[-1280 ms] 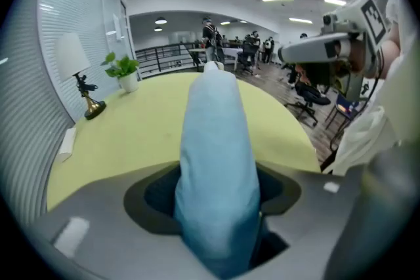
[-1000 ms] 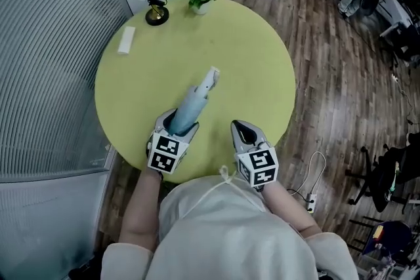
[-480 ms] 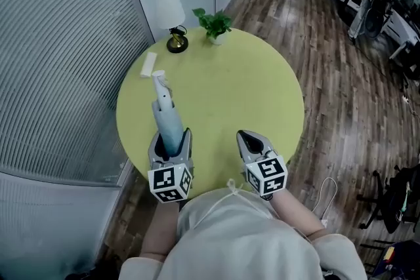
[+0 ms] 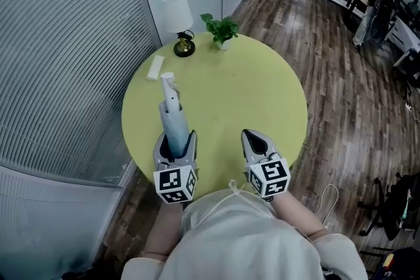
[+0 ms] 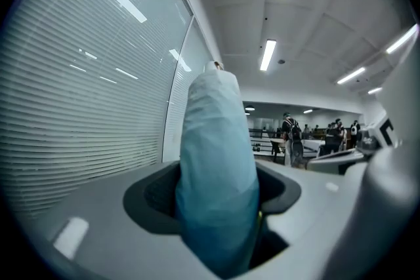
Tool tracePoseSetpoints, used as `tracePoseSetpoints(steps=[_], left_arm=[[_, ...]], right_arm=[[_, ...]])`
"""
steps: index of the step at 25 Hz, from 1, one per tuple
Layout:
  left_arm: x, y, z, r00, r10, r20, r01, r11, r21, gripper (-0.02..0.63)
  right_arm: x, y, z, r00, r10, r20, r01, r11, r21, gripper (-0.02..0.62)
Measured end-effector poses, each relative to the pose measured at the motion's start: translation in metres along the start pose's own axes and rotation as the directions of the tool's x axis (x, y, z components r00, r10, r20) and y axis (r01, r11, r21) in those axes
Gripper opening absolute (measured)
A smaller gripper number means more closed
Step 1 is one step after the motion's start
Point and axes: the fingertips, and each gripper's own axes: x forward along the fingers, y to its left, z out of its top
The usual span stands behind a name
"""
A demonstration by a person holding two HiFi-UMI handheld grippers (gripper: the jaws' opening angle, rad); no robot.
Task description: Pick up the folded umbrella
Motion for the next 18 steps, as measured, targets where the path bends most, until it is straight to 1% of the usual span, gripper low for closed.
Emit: tracePoseSetpoints(steps=[3, 6, 8, 13, 16, 18], left_arm=[[0.000, 0.000, 0.000, 1.000, 0.000, 0.001, 0.000, 1.000, 0.000, 0.302], [0.001, 0.000, -0.001, 1.000, -0.007, -0.004, 0.007, 1.000, 0.009, 0.302], [0.001, -0.001, -0.003, 1.000, -0.008, -0.012, 0.008, 1.000, 0.011, 0.302], [0.003, -0.006, -0.009, 1.000, -0.003, -0.029, 0.004, 1.000, 0.004, 0.304], [0.003, -0.007, -0.011, 0.999, -0.004, -0.033, 0.005, 1.000, 0.016, 0.304], [0.004, -0.008, -0.013, 0.999, -0.007, -0.038, 0.008, 1.000, 0.009, 0.304]], right_arm=[[-0.001, -0.004, 0.004, 1.000, -0.025, 0.014, 0.025, 1.000, 0.002, -0.002], [0.001, -0.002, 0.003, 1.000, -0.023, 0.003, 0.023, 1.000, 0.008, -0.002], [0.002, 0.000, -0.001, 1.000, -0.014, -0.010, 0.014, 1.000, 0.012, -0.002], [0.006, 0.011, -0.016, 0.997, 0.051, -0.065, -0.049, 0.998, 0.034, -0.002], [0.007, 0.013, -0.020, 0.996, 0.053, -0.073, -0.050, 0.998, 0.036, 0.000], [0.009, 0.011, -0.021, 0.996, 0.050, -0.074, -0.046, 0.998, 0.047, 0.000]])
